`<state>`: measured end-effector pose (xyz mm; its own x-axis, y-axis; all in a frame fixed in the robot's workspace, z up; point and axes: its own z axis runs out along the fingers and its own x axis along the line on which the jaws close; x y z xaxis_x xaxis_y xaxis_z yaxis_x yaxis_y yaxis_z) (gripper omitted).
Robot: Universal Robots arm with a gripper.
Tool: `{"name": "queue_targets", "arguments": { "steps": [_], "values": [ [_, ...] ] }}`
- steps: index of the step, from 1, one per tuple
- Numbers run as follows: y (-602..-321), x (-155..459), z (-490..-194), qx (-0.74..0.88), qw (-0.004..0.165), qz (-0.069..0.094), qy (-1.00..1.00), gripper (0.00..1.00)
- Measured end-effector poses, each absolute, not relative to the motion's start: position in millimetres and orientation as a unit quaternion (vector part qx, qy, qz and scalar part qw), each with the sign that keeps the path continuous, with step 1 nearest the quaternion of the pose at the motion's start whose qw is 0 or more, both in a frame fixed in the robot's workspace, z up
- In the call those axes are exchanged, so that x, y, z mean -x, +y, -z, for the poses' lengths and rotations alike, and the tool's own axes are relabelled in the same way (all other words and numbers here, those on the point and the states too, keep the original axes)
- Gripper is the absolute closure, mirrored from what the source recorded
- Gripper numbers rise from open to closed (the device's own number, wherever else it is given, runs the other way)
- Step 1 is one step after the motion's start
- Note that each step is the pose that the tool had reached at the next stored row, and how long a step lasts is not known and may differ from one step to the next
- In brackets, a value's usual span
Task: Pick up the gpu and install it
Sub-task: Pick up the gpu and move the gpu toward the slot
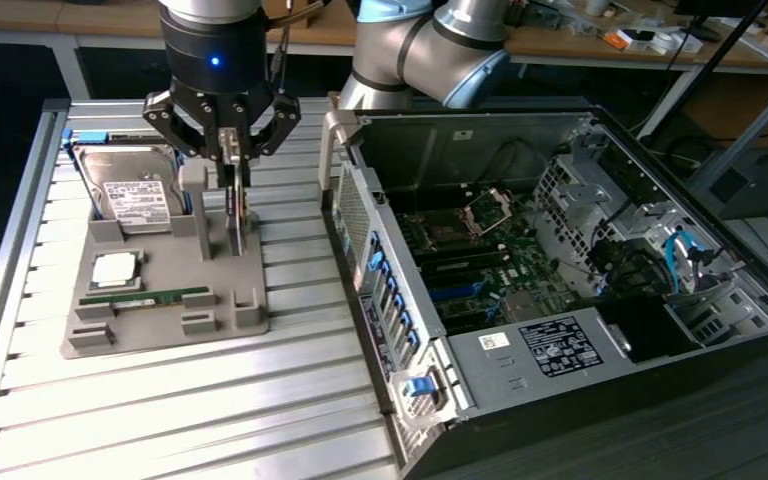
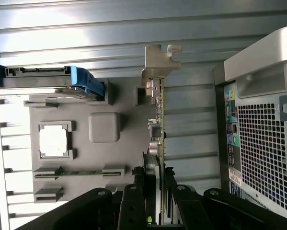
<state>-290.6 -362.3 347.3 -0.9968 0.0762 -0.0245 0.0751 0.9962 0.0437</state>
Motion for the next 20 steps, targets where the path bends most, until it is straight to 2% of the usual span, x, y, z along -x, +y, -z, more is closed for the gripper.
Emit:
{"name": "queue_targets", "arguments": {
  "steps": [20],
  "values": [
    [-362.3,290.6,-355.0,-0.038,0.013,-0.022,0.999,0.73]
  ]
}}
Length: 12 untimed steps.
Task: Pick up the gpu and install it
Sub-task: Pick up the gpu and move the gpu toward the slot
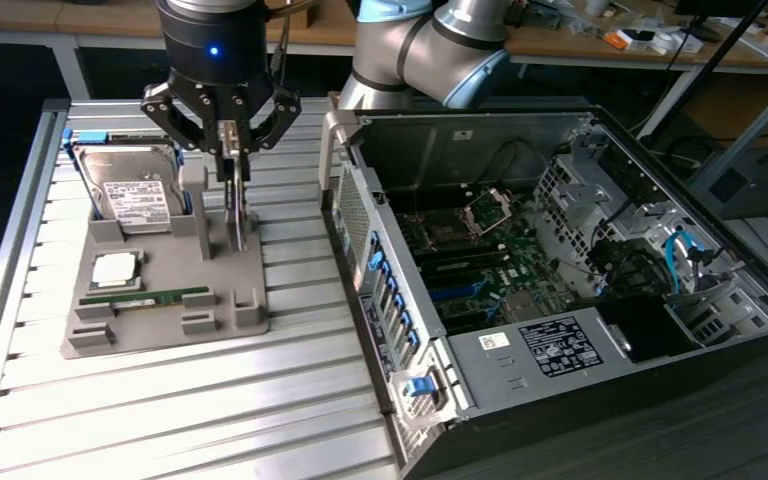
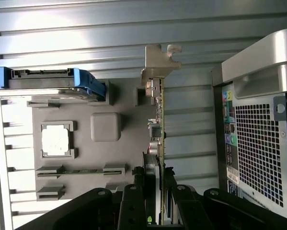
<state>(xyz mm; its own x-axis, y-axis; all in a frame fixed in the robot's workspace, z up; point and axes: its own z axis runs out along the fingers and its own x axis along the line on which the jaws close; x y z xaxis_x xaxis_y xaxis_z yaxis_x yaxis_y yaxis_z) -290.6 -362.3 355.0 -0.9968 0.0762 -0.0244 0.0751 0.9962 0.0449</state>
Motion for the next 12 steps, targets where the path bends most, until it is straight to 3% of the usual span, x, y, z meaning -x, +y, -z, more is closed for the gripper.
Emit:
{"name": "queue_targets", "arguments": {
  "steps": [12],
  "values": [
    [-362.3,290.6,-360.3,-0.038,0.013,-0.022,0.999,0.73]
  ]
}}
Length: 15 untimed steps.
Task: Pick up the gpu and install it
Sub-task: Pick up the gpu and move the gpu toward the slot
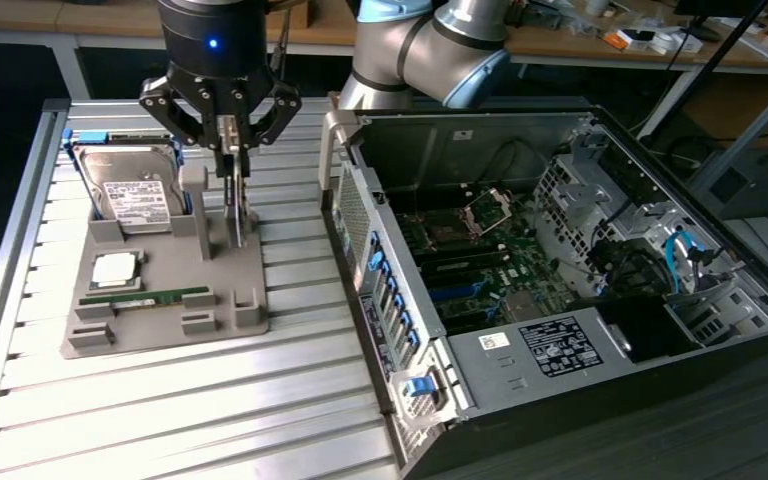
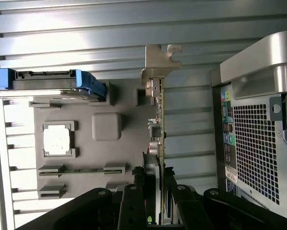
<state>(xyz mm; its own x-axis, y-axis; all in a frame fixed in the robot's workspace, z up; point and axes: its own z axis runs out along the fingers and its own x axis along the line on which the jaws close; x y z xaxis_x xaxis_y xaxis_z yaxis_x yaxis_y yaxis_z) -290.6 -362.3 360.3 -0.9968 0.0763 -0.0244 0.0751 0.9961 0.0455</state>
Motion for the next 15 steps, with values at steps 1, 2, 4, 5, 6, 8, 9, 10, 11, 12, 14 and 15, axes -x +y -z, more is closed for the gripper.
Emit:
{"name": "queue_targets", "arguments": {
  "steps": [1,2,4,5,6,8,9,10,11,12,14,15],
  "values": [
    [-362.3,290.6,-360.7,-0.038,0.013,-0.022,0.999,0.73],
    [-362.3,290.6,-361.6,-0.038,0.013,-0.022,0.999,0.73],
    [-362.3,290.6,-362.7,-0.038,0.013,-0.022,0.999,0.73],
    [-362.3,290.6,-363.5,-0.038,0.013,-0.022,0.999,0.73],
    [-362.3,290.6,-364.1,-0.038,0.013,-0.022,0.999,0.73],
    [-362.3,290.7,-365.0,-0.038,0.013,-0.023,0.999,0.73],
    [-362.3,290.6,-365.5,-0.038,0.013,-0.023,0.999,0.73],
    [-362.3,290.6,-366.4,-0.038,0.013,-0.023,0.999,0.73],
    [-362.3,290.6,-367.2,-0.038,0.013,-0.023,0.999,0.73],
    [-362.3,290.6,-367.9,-0.038,0.013,-0.023,0.999,0.73],
    [-362.3,290.6,-368.8,-0.038,0.013,-0.023,0.999,0.73],
    [-362.3,290.6,-369.2,-0.038,0.013,-0.023,0.999,0.73]
  ]
}}
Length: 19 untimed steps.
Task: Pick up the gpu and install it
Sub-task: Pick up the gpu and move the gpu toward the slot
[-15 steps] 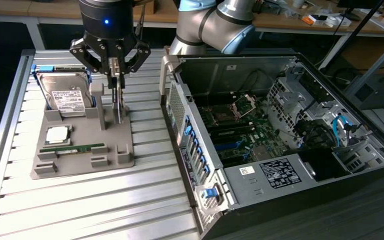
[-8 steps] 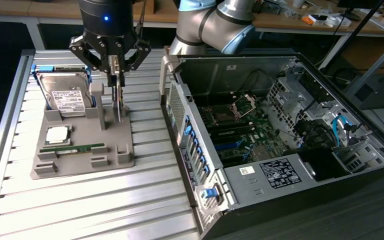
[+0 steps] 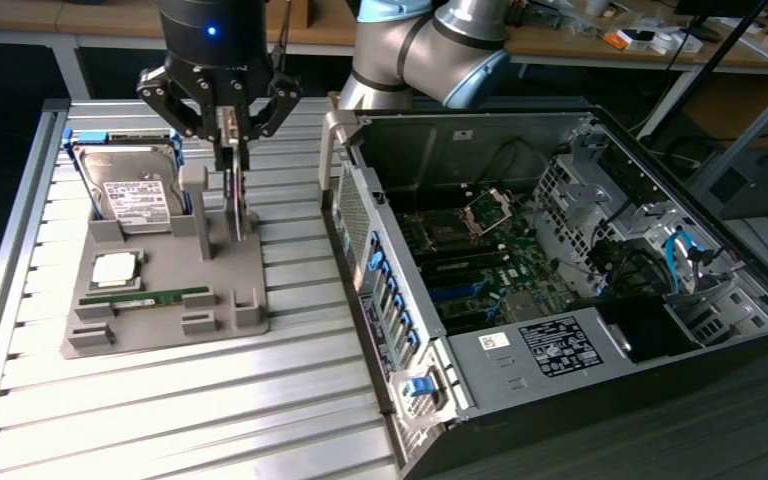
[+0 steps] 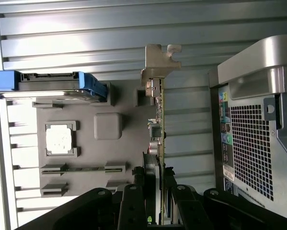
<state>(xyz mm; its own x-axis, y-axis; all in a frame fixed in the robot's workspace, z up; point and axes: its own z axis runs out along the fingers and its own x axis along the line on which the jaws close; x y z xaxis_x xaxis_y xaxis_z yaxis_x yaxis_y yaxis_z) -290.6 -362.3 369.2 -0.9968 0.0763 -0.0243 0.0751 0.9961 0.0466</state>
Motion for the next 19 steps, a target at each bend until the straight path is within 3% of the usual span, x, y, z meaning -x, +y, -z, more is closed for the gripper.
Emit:
{"name": "queue_targets", "arguments": {
  "steps": [19],
  "values": [
    [-362.3,290.6,-377.4,-0.038,0.013,-0.023,0.999,0.73]
  ]
}}
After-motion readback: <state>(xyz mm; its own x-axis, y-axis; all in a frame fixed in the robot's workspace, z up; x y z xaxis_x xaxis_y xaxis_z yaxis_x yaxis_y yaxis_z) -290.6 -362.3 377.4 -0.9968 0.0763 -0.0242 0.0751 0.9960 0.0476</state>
